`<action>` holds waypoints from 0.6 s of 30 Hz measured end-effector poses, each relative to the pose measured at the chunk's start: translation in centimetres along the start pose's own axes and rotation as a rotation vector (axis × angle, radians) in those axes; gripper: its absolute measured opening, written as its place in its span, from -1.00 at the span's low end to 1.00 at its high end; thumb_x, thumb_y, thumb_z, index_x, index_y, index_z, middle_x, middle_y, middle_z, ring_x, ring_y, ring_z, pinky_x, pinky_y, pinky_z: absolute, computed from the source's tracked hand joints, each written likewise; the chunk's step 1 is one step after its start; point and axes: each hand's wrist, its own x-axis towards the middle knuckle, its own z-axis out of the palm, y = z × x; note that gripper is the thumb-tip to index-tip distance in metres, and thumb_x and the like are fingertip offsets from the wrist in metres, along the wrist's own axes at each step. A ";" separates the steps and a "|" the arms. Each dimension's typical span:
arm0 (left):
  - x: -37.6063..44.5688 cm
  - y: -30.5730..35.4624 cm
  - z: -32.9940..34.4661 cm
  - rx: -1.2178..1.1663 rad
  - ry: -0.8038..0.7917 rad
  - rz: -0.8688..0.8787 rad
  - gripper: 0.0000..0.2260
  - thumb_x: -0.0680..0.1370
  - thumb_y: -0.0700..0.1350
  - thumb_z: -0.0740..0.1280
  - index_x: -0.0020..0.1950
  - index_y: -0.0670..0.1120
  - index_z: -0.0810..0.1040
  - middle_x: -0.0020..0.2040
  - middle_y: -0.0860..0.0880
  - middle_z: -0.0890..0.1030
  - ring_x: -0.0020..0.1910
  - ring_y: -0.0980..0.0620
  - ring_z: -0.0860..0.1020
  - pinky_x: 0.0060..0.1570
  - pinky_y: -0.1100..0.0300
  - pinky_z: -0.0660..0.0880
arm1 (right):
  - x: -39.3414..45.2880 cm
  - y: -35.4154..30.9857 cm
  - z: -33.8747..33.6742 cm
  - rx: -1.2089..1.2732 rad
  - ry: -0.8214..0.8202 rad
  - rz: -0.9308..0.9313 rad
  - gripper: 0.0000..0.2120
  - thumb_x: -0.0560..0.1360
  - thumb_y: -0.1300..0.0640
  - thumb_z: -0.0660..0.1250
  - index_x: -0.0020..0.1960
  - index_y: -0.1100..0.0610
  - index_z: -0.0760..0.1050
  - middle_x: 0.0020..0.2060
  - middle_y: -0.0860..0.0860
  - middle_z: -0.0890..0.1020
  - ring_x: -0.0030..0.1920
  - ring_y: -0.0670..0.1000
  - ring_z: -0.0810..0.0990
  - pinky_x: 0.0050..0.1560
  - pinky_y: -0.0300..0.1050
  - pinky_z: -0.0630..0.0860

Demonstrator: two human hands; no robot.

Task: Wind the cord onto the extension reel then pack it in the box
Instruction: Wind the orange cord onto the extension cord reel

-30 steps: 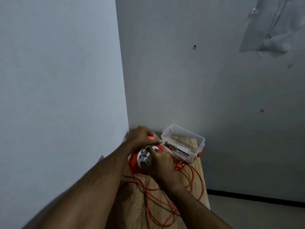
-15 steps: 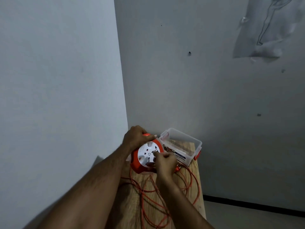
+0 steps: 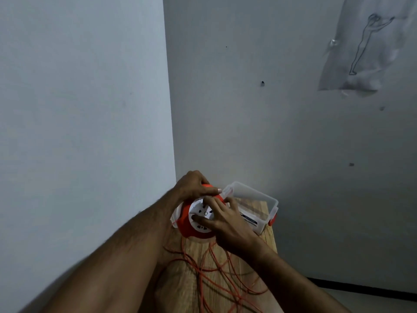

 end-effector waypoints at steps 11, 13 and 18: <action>0.4 -0.8 0.0 0.024 0.042 0.012 -0.49 0.32 0.42 0.46 -0.09 -0.01 0.75 -0.22 0.10 0.71 -0.28 0.08 0.67 -0.26 0.23 0.60 | 2.6 -2.3 1.5 0.265 0.217 0.388 -0.48 0.33 -0.16 0.48 0.22 0.03 0.58 0.03 0.02 0.69 -0.06 0.04 0.67 0.00 -0.03 0.65; 0.5 -0.9 0.0 0.013 0.057 0.012 -0.49 0.32 0.41 0.46 -0.08 -0.01 0.74 -0.20 0.10 0.72 -0.28 0.09 0.67 -0.23 0.21 0.62 | 3.1 -3.5 1.5 0.447 0.226 0.642 -0.52 0.36 -0.23 0.44 0.20 -0.01 0.59 0.01 -0.08 0.71 -0.08 -0.08 0.69 -0.02 -0.18 0.65; 0.6 -0.8 0.5 0.027 0.084 0.029 -0.49 0.30 0.44 0.44 -0.14 0.00 0.74 -0.26 0.12 0.70 -0.32 0.12 0.66 -0.36 0.29 0.49 | 4.6 -5.6 1.4 0.984 0.507 1.283 -0.68 0.31 -0.13 0.59 -0.09 0.01 0.60 -0.16 -0.11 0.70 -0.25 -0.22 0.66 -0.31 -0.41 0.54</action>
